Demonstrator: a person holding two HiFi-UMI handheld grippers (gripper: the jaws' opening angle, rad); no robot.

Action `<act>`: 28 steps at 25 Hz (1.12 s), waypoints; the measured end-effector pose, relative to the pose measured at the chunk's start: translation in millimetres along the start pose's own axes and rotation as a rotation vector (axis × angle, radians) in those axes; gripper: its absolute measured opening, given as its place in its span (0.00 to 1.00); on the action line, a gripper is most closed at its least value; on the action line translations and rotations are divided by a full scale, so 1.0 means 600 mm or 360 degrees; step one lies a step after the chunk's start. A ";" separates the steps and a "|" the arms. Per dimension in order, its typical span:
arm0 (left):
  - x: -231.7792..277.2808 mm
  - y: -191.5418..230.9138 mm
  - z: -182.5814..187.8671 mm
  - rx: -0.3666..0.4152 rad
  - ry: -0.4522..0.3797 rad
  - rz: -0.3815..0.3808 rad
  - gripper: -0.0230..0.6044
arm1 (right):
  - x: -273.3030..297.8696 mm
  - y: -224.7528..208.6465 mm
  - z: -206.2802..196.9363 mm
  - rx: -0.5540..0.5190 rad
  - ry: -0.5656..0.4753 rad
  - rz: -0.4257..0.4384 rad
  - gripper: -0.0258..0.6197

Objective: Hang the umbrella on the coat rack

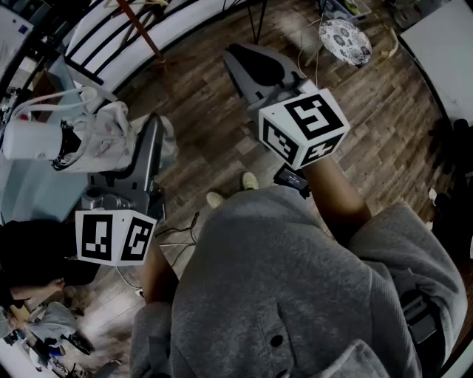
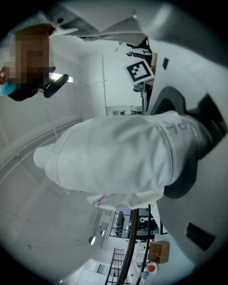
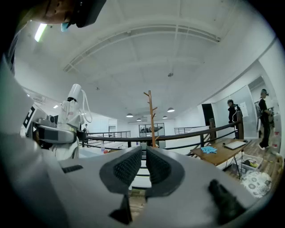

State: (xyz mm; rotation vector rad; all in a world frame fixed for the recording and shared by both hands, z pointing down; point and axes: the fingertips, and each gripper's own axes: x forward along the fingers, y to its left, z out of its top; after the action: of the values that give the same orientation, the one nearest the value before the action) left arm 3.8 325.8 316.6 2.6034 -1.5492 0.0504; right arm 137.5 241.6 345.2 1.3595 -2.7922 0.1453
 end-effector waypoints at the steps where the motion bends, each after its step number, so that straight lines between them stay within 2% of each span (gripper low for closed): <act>1: 0.003 -0.004 0.001 0.0006 -0.0004 0.0010 0.43 | -0.003 -0.006 0.000 -0.0006 -0.0001 -0.0004 0.11; 8: 0.042 -0.042 -0.006 0.0004 -0.0004 0.0038 0.43 | -0.030 -0.052 -0.005 -0.0078 -0.0005 -0.0033 0.11; 11: 0.053 -0.063 -0.005 -0.0002 -0.0015 0.0068 0.43 | -0.041 -0.065 -0.005 -0.0061 -0.0023 0.0006 0.11; 18: 0.112 -0.076 0.013 0.0012 0.0039 0.0090 0.43 | -0.016 -0.130 0.009 0.0041 -0.0019 -0.0015 0.11; 28: 0.118 -0.066 0.011 0.0007 0.0031 0.0115 0.43 | 0.001 -0.117 0.003 0.0024 0.0009 0.0028 0.11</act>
State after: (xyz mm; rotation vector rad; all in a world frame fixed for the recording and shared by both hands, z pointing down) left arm 72.1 281.8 312.9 2.5417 -1.6379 0.0850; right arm 192.4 197.5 348.5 1.3353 -2.8049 0.1713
